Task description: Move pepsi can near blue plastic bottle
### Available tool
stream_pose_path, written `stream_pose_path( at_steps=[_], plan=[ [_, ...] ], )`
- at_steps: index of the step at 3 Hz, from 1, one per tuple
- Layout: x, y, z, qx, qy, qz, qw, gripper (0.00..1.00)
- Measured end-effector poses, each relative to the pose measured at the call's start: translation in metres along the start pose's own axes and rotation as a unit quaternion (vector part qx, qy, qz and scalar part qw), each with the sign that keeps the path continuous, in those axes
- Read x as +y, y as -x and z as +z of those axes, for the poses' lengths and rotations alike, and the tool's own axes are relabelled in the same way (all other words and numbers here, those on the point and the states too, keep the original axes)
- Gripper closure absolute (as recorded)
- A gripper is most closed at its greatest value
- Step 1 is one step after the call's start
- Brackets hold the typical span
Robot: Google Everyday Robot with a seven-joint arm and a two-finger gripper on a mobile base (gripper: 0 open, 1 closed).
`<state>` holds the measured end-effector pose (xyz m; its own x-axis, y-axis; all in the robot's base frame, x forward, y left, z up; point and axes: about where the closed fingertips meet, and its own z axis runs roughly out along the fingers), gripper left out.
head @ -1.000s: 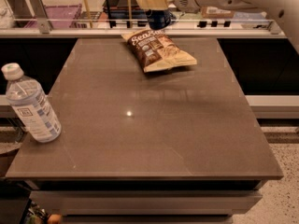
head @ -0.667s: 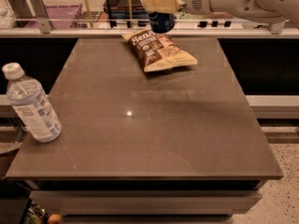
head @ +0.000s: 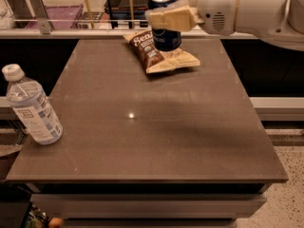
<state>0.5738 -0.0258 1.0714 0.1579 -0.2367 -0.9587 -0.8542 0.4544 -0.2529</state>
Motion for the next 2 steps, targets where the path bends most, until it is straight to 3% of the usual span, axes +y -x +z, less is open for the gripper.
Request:
stream_pose_path(
  at_steps=[2],
  plan=[
    [0.070,-0.003,0.001,-0.004,0.050,0.032,0.9983,1.00]
  ],
)
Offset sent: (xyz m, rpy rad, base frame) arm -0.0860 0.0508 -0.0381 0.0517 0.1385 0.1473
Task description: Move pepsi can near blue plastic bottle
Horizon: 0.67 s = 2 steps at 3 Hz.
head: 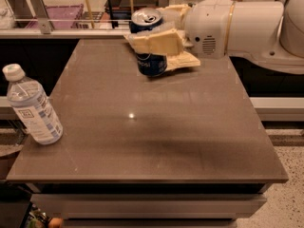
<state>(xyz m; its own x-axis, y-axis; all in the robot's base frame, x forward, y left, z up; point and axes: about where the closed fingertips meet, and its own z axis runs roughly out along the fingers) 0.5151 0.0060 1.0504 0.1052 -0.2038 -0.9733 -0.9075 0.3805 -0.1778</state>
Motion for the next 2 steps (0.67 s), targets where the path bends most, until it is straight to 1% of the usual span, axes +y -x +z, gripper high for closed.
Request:
stream_pose_path(
  at_steps=[1,2],
  plan=[
    [0.027,-0.006,0.017,-0.010,0.031,0.027,0.9991,1.00],
    [0.051,-0.012,0.037,-0.027,0.053,0.046,0.9972,1.00]
  ],
)
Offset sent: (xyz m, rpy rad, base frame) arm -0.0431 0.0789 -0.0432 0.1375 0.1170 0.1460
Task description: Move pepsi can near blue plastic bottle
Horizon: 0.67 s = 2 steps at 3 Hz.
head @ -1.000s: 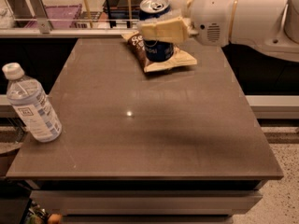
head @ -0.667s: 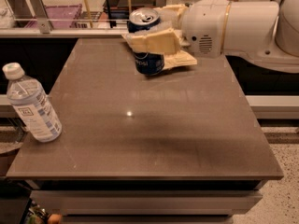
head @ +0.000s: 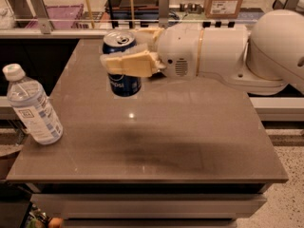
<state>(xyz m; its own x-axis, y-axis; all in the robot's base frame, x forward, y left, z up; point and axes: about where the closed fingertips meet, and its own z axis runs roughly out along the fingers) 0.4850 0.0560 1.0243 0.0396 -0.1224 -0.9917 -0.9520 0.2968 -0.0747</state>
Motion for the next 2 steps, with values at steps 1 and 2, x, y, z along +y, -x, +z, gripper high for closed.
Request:
stream_pose_path(
  at_steps=[1,2],
  plan=[
    [0.017,-0.008,0.024,-0.018,0.010,0.006,0.9998,1.00],
    [0.025,-0.022,0.048,-0.018,-0.010,-0.003,0.9998,1.00]
  ],
)
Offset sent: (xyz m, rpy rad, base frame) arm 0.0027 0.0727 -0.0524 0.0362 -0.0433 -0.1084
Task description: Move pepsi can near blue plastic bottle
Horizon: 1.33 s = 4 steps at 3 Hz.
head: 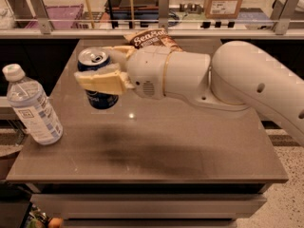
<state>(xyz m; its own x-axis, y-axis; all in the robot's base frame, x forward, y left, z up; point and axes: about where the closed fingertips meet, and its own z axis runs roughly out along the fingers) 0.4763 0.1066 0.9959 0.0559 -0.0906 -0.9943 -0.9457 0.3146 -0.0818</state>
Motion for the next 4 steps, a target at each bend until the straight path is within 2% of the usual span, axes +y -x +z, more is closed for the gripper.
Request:
stream_pose_path(
  at_steps=[1,2,4],
  plan=[
    [-0.003,-0.024,0.020,0.011,-0.030,0.007,0.9995,1.00],
    [-0.002,-0.046,0.035,0.028,-0.047,0.014,0.9984,1.00],
    [0.020,-0.081,0.061,0.041,-0.048,0.029,0.9976,1.00]
  ],
)
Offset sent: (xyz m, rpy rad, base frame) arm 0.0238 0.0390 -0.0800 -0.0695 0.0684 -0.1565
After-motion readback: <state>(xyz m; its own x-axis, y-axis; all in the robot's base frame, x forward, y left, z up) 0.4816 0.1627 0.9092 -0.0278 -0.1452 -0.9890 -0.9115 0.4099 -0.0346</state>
